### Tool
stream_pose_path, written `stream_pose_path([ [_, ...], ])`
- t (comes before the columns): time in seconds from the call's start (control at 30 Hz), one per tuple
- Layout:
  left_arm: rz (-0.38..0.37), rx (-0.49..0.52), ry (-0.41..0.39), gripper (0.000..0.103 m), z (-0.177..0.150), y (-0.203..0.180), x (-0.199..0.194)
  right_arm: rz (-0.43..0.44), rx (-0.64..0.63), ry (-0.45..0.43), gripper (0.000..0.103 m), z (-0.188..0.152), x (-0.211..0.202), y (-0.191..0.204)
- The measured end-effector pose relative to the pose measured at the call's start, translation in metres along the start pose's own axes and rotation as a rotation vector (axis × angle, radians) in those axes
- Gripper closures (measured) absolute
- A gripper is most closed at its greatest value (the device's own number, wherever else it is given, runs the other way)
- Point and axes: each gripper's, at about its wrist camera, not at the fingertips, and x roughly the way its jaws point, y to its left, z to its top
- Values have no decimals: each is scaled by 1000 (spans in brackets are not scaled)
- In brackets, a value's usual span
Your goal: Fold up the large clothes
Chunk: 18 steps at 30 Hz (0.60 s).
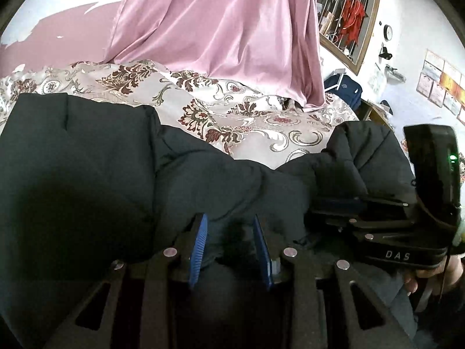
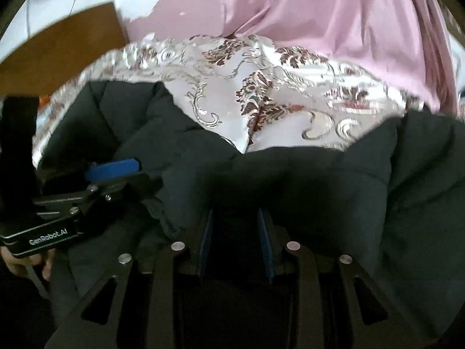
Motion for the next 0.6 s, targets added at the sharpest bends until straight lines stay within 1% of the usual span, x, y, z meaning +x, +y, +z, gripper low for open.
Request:
stream_pose_path([
  [0.07,11,2,13,73,0,0,2,18,16,25,76,-3,6,-5],
  [0.17,42,18,50,73,0,-3,10,-9,1,72,76,-1,26,-1],
  [0.23,66,39,72,73,0,-7,15,-21,-9,78,76,0,32,2],
  [0.4,98,62,103,73,0,-11,23,-9,-4,55,76,-8,27,5],
  [0.5,122,84,105,73,-1,-15,25,-3,-12,3,74,-12,19,7],
  [0.57,111,89,92,72,-1,-15,23,-14,-11,-19,74,-16,12,7],
  [0.6,96,88,85,68,-2,-14,21,-24,-6,-24,74,-17,8,8],
])
